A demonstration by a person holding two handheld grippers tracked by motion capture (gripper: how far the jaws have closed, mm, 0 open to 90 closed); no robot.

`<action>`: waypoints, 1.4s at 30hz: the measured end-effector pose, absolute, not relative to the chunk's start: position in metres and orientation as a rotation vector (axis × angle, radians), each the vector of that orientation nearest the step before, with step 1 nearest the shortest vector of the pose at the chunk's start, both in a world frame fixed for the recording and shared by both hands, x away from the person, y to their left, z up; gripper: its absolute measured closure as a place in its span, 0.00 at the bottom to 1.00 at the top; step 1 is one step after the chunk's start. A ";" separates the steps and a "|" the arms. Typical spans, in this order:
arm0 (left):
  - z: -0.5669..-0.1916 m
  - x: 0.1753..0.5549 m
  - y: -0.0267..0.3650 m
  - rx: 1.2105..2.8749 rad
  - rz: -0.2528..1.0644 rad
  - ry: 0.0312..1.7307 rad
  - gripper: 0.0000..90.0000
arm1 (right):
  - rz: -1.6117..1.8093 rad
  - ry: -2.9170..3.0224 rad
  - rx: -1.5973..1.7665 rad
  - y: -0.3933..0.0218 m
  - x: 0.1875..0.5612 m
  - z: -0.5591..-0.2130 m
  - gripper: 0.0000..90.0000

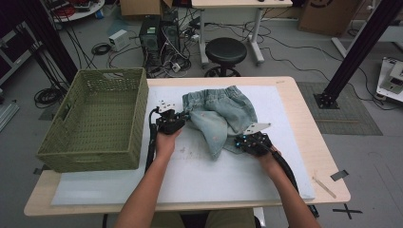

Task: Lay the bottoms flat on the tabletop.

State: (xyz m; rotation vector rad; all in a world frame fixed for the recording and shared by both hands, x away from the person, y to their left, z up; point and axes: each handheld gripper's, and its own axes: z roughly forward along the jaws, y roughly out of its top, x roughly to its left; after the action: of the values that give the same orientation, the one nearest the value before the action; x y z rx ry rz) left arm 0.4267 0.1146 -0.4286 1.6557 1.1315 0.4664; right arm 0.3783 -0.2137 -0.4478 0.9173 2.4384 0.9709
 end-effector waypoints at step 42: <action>-0.435 0.427 0.129 1.668 0.433 1.165 0.71 | 1.039 2.368 0.984 -0.296 0.357 -0.433 0.98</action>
State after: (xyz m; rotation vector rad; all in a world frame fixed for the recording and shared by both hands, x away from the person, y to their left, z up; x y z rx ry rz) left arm 0.4268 0.1292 -0.4347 1.6682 1.1654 0.4333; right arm 0.3572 -0.2964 -0.4327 0.9841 2.3679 1.0391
